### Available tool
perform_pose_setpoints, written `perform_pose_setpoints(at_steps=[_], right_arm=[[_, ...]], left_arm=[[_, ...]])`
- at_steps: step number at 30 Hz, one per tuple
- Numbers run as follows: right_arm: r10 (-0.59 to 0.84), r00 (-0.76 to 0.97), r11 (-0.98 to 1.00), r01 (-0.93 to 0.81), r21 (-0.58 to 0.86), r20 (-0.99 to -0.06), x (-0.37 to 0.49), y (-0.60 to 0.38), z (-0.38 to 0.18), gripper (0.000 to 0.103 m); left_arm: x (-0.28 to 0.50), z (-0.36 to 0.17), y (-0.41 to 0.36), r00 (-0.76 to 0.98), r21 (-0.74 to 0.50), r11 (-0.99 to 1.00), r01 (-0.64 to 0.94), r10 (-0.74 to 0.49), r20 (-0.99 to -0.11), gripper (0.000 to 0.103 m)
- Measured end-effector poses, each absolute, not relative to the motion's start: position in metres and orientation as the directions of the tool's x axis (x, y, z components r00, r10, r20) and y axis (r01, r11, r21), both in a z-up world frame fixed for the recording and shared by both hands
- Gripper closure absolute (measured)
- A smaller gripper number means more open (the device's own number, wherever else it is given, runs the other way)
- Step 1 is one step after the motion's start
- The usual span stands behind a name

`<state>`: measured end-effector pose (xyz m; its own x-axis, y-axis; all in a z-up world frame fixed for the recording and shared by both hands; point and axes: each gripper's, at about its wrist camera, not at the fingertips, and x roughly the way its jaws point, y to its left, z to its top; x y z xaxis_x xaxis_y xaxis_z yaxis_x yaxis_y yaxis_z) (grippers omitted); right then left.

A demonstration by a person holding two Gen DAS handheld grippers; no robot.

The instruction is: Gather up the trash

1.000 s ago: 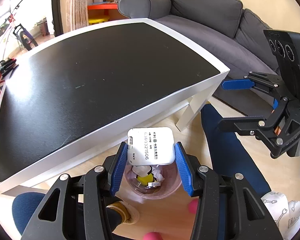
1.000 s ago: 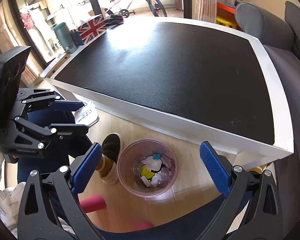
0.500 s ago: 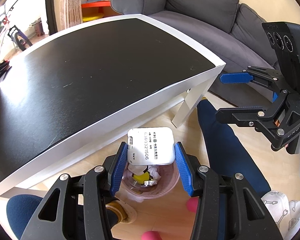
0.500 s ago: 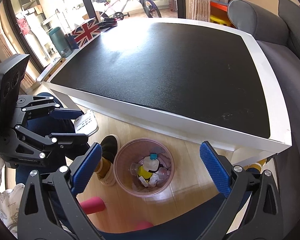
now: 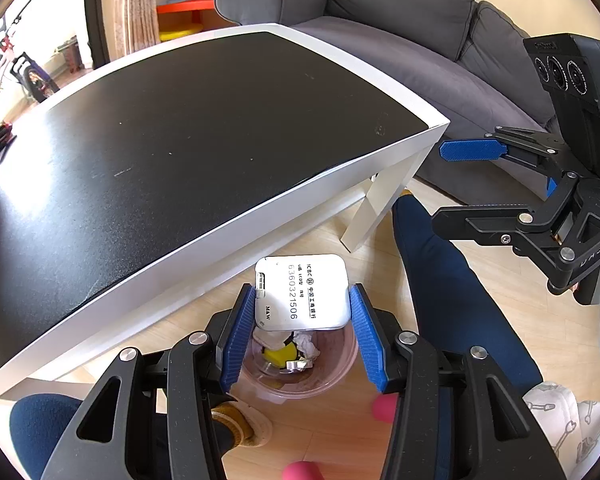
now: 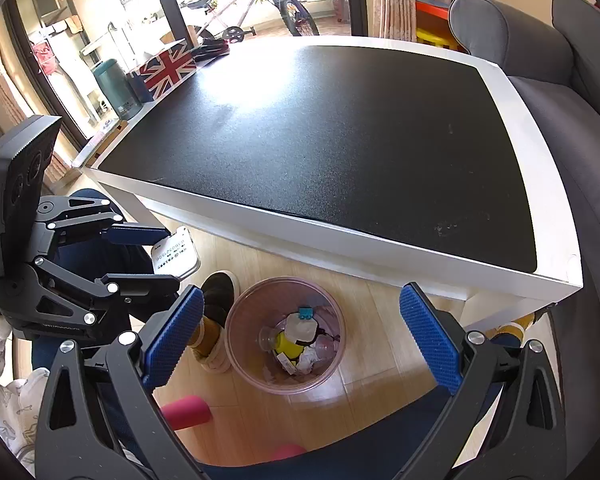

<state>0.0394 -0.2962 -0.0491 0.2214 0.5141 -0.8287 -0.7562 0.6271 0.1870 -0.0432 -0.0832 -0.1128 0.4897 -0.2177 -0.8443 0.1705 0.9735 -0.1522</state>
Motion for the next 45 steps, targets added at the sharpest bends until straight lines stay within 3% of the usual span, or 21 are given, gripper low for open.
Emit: perform_pose_setpoints(at_steps=[2,4,6,12,25,45], right_arm=[[0.516,0.221,0.627,-0.756,0.189,-0.827,0.04,-0.295,-0.048,0.006],[0.518,0.222,0.627,-0.756,0.19,-0.826,0.041,-0.295,-0.048,0.006],[0.519,0.224,0.627,-0.755,0.189,-0.825,0.041,-0.295,-0.047,0.006],[0.519,0.224,0.627,-0.756,0.189,-0.825,0.04,-0.295,-0.047,0.006],[0.521,0.251,0.634,-0.754,0.172,-0.816,0.04,-0.295,-0.037,0.006],[0.54,0.34,0.646,-0.754,0.121,-0.77,0.082,-0.265,0.025,0.004]], left_arm=[[-0.044,-0.112,-0.083,0.497,-0.155,0.973,0.171,-0.221,-0.839,0.053],[-0.045,-0.11,-0.081,0.516,-0.158,0.973,0.166,-0.222,-0.827,0.028],[-0.046,-0.108,-0.079,0.533,-0.163,0.974,0.155,-0.222,-0.816,0.019],[-0.047,-0.105,-0.075,0.547,-0.157,0.98,0.126,-0.2,-0.813,0.008],[-0.047,-0.093,-0.063,0.565,-0.148,0.986,0.077,-0.166,-0.809,0.008],[-0.03,-0.035,-0.011,0.673,-0.082,0.996,-0.023,-0.045,-0.738,0.008]])
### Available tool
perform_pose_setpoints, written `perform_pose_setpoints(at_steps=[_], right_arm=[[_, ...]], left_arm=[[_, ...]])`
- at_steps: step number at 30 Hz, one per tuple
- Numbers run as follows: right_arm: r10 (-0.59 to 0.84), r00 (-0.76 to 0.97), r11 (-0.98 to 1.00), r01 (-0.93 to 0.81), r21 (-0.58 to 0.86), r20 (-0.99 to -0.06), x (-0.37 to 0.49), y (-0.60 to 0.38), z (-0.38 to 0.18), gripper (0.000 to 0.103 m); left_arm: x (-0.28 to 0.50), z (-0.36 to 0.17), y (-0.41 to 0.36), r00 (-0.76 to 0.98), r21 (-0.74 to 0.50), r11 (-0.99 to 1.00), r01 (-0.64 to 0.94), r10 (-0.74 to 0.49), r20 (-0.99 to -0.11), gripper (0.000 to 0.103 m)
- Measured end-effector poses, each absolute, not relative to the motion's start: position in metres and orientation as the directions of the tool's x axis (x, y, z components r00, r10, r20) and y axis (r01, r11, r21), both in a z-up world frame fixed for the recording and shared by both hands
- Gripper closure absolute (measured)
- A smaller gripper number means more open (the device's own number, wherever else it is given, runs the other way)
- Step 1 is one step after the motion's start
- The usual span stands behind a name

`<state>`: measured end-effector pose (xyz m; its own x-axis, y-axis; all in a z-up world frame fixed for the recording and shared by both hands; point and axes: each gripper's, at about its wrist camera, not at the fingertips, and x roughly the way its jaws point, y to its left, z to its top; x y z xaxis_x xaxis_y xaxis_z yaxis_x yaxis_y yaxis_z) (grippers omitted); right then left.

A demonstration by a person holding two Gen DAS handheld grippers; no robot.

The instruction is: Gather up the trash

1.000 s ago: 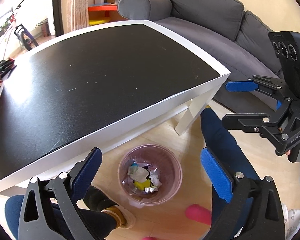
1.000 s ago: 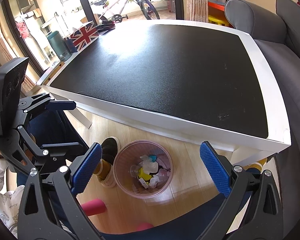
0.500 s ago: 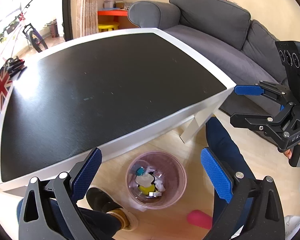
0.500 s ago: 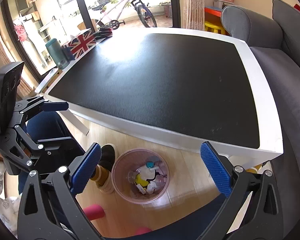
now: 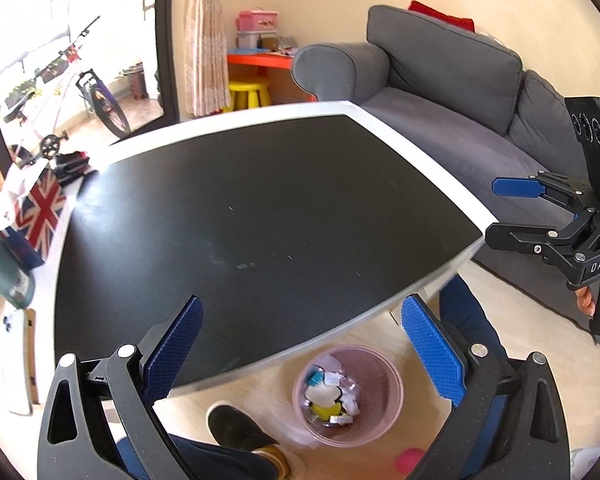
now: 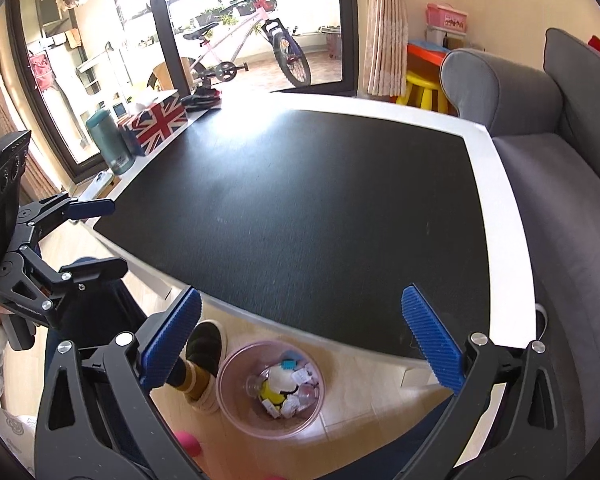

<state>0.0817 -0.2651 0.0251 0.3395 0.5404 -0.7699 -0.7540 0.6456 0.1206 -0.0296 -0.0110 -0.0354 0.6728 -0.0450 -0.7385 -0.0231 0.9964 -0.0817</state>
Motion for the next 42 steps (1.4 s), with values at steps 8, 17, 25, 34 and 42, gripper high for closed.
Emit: perform_pose_setpoints(at_steps=[8,17,25,34,42], right_arm=[[0.544,0.348,0.646,-0.755,0.116,-0.764,0.099,-0.25,0.039,0.004],[0.547,0.356,0.639,-0.762,0.104,-0.758,0.109,-0.24,0.049,0.004],[0.55,0.355,0.632,-0.769,0.099,-0.756,0.116,-0.232,0.052,0.004],[0.558,0.355,0.628,-0.772,0.102,-0.75,0.124,-0.225,0.055,0.004],[0.558,0.354,0.627,-0.772,0.102,-0.75,0.125,-0.225,0.056,0.004]], left_arm=[[-0.019,-0.022,0.008,0.687,-0.056,0.997,-0.059,-0.001,-0.726,0.008],[-0.009,-0.012,0.021,0.7,-0.047,0.996,-0.074,0.019,-0.714,0.008],[0.0,-0.008,0.034,0.699,-0.059,0.992,-0.115,0.038,-0.714,0.008],[0.013,-0.008,0.048,0.675,-0.068,0.983,-0.17,0.065,-0.735,0.007],[0.021,-0.012,0.048,0.655,-0.038,0.983,-0.181,0.092,-0.75,0.006]])
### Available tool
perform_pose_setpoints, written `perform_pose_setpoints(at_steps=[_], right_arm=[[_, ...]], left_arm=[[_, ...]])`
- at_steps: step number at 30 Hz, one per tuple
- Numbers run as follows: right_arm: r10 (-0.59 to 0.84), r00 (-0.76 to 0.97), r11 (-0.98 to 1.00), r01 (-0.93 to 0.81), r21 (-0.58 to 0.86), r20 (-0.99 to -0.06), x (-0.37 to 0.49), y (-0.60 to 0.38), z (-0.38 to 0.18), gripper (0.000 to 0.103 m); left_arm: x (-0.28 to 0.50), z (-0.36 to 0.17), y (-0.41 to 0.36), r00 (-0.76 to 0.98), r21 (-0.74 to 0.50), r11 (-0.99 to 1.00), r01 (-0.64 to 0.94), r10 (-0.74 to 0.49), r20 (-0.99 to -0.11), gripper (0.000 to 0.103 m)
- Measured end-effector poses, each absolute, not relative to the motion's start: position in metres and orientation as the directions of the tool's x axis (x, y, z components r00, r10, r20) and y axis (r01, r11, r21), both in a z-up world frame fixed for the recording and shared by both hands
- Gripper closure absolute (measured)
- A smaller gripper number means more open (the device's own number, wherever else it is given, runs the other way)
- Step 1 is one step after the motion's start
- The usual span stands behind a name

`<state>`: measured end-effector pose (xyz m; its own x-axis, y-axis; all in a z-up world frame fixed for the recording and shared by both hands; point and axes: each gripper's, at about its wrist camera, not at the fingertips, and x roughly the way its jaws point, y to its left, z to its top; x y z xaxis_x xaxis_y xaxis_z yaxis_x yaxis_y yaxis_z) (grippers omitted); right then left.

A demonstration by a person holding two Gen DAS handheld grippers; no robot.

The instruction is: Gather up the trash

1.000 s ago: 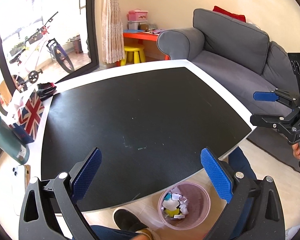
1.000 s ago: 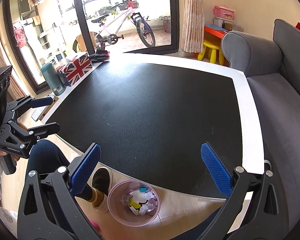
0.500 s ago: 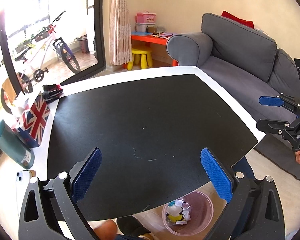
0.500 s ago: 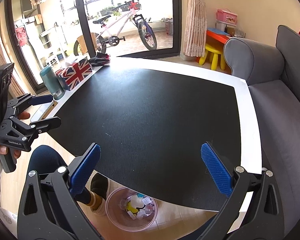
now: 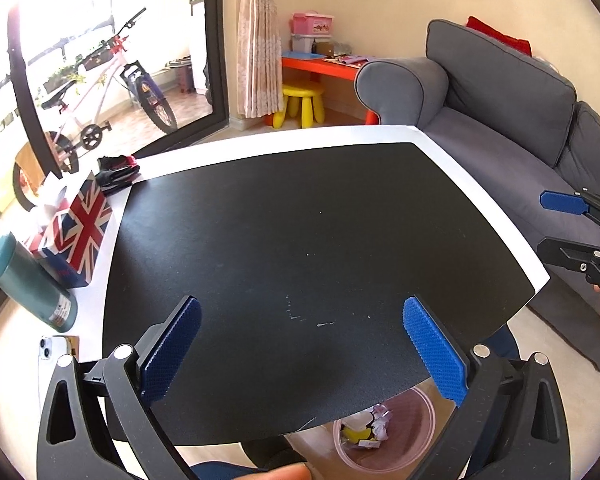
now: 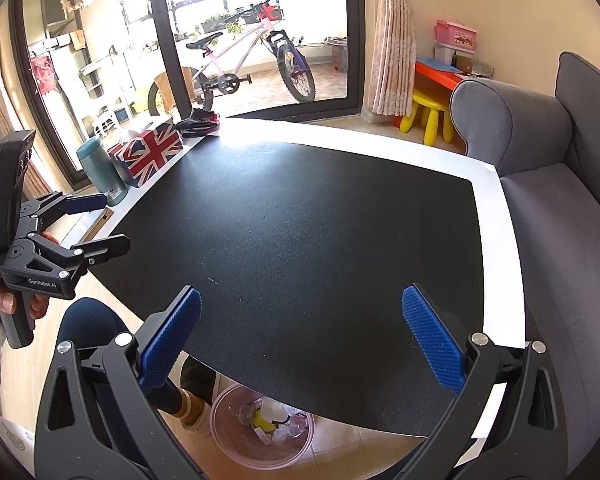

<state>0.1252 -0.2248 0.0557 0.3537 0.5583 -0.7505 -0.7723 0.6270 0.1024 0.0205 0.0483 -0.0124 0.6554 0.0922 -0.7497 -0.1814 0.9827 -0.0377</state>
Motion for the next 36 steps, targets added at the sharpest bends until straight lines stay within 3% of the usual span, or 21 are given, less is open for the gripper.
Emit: perform_pose_setpoints(at_steps=[36], right_arm=[[0.556,0.353,0.634,-0.765,0.111,-0.752,0.139,-0.215,0.052,0.004]], left_arm=[[0.027,-0.008,0.043,0.675,-0.103,0.984,-0.142,0.021,-0.737,0.006]])
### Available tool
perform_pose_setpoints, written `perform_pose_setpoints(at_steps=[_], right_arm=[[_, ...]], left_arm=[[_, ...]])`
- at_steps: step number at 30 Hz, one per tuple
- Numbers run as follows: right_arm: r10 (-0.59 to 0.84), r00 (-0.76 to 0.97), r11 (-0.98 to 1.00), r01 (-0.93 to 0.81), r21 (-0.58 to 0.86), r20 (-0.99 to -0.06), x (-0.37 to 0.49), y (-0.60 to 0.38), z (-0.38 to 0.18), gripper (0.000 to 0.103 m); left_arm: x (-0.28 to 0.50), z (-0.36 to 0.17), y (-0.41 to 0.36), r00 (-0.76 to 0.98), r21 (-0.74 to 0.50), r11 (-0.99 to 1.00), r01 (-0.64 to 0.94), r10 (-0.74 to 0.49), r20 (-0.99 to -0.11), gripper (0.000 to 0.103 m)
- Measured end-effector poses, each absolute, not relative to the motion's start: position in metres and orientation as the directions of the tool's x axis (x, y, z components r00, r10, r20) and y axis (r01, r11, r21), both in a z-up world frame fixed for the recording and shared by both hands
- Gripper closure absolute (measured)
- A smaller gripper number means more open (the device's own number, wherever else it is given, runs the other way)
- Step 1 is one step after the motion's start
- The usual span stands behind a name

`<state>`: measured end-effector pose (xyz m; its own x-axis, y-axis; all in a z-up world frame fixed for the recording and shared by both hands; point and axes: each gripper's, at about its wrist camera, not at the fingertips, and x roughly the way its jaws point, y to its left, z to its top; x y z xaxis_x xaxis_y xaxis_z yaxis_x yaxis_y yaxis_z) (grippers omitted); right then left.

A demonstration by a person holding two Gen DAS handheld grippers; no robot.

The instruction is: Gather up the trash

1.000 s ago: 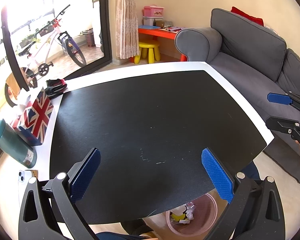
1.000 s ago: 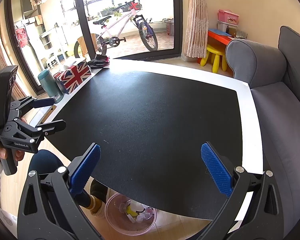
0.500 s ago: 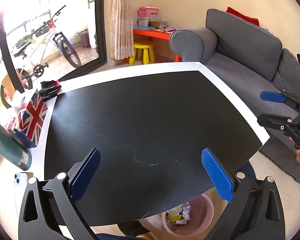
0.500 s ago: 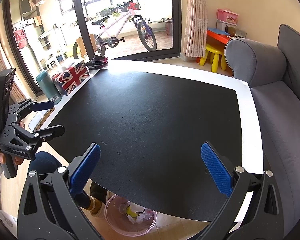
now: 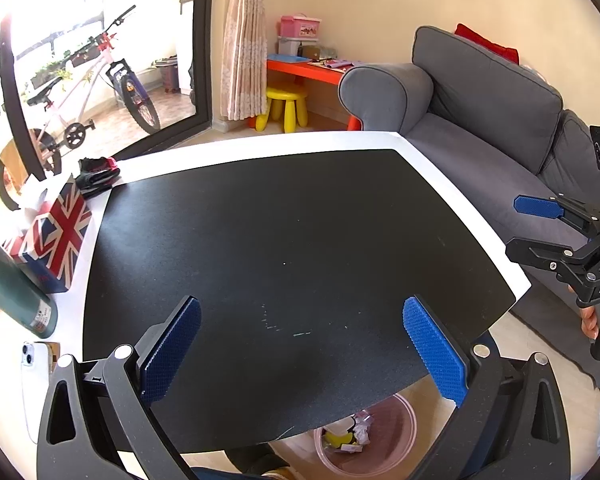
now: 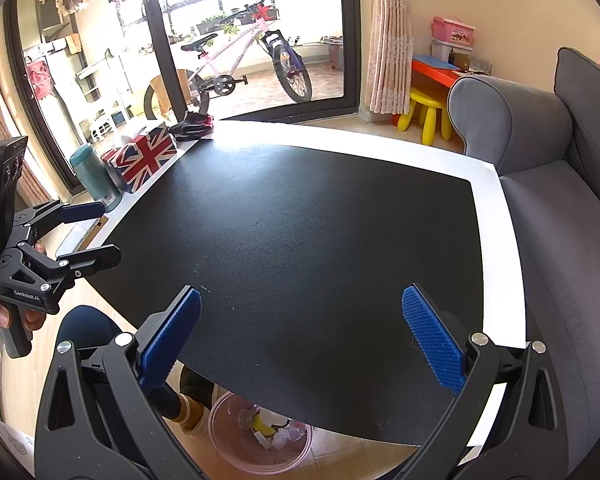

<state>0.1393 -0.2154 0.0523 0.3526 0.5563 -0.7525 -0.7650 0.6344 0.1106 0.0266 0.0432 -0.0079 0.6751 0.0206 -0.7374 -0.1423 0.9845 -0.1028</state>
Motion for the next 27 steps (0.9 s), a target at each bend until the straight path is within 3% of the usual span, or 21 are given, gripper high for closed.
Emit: perform_pose_setpoints(at_steps=[27], right_arm=[[0.556,0.352,0.635,-0.764,0.111,-0.753,0.1396,-0.2155,0.0523,0.004]], left_arm=[[0.0259,-0.0076,0.0467,0.672,-0.096,0.985,-0.142,0.024,-0.74,0.006]])
